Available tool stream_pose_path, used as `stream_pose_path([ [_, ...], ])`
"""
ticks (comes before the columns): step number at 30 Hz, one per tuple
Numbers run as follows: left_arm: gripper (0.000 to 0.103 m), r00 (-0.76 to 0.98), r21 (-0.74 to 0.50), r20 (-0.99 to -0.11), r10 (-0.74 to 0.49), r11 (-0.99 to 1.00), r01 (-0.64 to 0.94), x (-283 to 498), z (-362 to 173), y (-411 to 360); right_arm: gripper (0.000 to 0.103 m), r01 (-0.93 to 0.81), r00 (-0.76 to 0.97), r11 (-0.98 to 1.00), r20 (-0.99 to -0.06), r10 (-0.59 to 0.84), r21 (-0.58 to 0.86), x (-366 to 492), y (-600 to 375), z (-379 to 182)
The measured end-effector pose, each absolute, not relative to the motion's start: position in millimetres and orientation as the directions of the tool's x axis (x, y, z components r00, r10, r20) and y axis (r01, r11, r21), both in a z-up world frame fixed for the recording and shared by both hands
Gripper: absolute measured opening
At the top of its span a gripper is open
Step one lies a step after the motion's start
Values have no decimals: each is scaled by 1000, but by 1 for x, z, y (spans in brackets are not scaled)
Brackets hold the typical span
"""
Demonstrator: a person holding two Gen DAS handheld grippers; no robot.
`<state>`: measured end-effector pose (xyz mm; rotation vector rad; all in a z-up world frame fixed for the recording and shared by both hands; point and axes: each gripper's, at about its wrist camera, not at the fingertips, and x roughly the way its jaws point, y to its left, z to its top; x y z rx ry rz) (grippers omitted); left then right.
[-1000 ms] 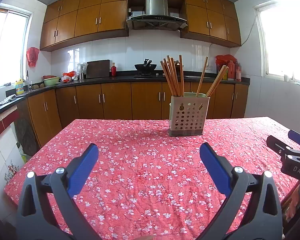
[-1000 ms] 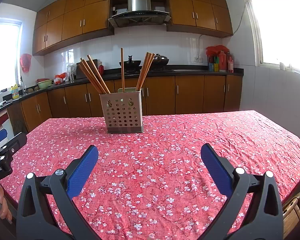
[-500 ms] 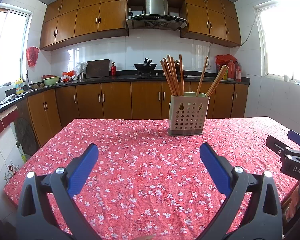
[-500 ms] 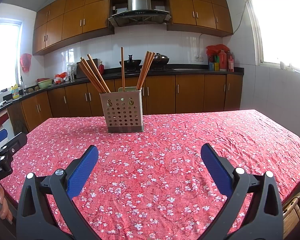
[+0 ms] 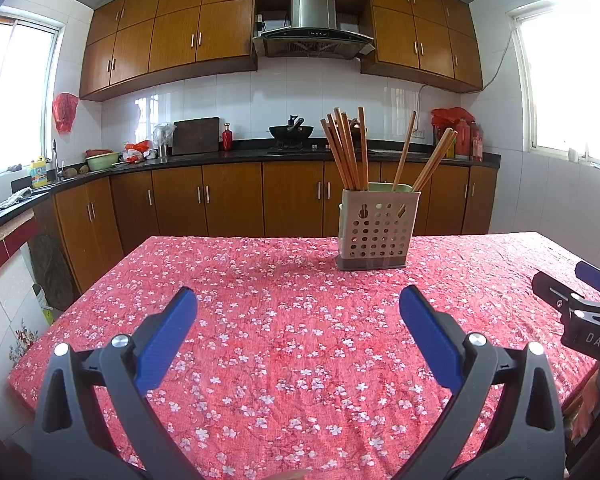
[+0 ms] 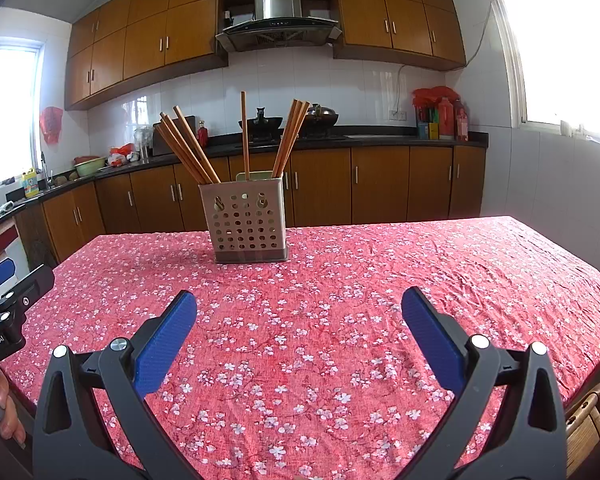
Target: Organize utensils
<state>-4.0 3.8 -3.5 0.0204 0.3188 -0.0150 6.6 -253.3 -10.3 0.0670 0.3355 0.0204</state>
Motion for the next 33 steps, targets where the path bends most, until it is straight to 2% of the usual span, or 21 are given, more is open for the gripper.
stream_pose_path([
  [33, 99, 946, 16, -324, -8, 1000, 14, -5, -11, 4, 101, -6, 941, 997, -337, 31, 75, 7, -254, -14],
])
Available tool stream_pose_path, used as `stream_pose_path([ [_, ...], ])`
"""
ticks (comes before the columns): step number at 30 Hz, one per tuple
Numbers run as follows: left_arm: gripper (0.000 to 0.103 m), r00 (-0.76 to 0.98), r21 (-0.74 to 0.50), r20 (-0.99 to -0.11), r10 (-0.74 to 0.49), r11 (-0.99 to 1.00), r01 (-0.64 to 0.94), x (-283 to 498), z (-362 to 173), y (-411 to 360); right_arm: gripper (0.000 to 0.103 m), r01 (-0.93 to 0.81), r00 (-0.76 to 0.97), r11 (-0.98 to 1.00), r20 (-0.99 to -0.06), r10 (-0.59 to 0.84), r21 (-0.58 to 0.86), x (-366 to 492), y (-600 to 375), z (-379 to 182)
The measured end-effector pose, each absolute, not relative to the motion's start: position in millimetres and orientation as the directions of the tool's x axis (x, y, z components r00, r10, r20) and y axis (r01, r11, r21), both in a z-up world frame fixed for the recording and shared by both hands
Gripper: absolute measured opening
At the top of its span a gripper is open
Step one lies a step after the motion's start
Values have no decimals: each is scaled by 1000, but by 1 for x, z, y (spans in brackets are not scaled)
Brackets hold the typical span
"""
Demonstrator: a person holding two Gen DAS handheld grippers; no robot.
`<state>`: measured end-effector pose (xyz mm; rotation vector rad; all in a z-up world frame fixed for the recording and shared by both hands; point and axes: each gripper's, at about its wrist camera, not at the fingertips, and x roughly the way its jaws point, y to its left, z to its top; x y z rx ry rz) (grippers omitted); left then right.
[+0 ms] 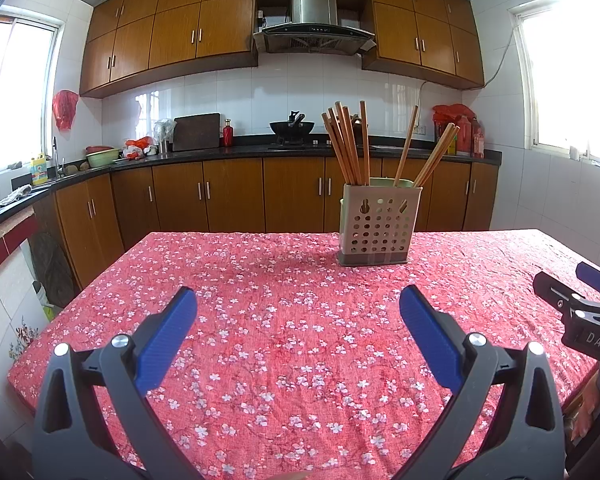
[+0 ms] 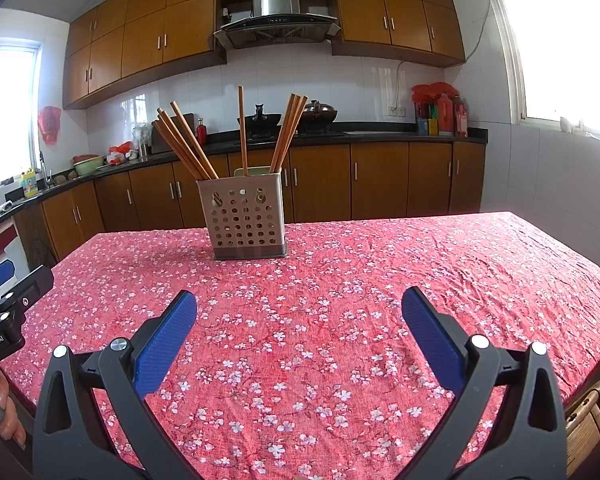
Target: Organize utensils
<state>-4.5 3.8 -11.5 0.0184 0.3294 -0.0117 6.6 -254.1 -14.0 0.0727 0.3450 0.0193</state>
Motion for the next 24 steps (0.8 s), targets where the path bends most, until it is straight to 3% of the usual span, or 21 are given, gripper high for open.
stream_pose_path([
  [24, 99, 943, 13, -334, -3, 1000, 7, -4, -14, 4, 101, -5, 940, 997, -340, 31, 76, 6, -253, -15],
])
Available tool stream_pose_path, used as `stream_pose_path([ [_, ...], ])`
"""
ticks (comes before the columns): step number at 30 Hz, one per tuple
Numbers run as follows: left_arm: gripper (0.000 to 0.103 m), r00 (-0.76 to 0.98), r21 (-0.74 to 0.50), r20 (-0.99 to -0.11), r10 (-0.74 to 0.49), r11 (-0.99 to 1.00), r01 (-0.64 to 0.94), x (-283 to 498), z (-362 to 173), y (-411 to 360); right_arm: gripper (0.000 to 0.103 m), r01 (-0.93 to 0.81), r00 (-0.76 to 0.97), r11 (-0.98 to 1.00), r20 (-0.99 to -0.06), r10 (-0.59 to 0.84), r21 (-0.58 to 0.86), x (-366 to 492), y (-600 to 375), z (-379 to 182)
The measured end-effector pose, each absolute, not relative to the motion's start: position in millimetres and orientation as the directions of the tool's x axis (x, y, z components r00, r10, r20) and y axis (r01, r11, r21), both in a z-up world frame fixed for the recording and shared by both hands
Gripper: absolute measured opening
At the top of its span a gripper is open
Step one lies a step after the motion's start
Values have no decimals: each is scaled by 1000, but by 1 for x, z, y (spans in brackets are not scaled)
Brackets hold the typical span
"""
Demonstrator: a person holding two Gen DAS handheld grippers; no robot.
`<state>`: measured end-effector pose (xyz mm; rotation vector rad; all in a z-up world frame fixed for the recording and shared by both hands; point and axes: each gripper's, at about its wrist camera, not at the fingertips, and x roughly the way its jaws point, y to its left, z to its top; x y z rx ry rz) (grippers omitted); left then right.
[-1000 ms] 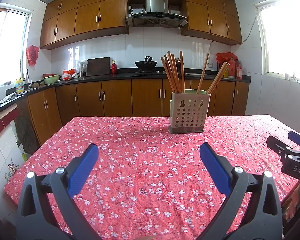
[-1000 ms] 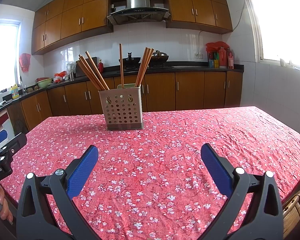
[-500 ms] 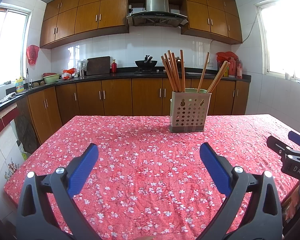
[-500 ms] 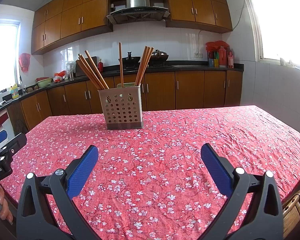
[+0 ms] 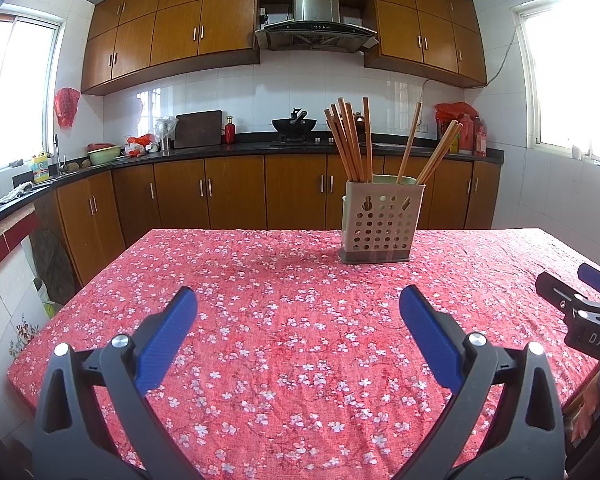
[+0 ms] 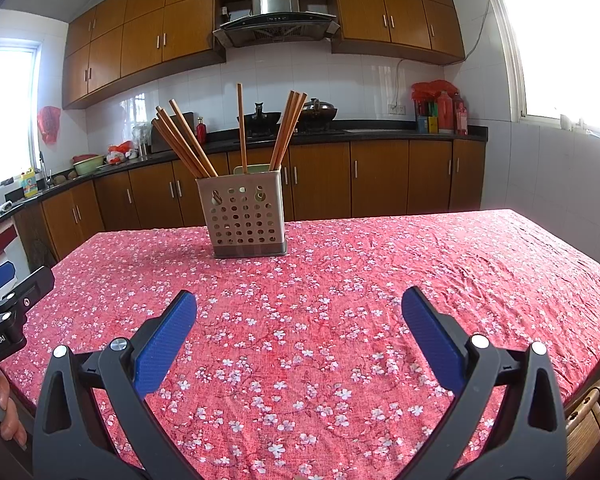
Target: Organize utensils
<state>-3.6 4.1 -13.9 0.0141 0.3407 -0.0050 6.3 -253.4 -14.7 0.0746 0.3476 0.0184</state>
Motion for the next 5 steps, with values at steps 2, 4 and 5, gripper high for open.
stream_pose_path([
  [2, 99, 941, 11, -338, -4, 1000, 8, -3, -14, 4, 101, -6, 940, 997, -340, 31, 77, 7, -254, -14],
  [4, 99, 940, 8, -340, -5, 1000, 8, -2, -13, 3, 101, -5, 940, 997, -340, 31, 76, 7, -254, -15],
  [5, 99, 940, 6, -341, -7, 1000, 10, -3, -14, 4, 101, -6, 940, 997, -340, 31, 76, 6, -254, -15],
])
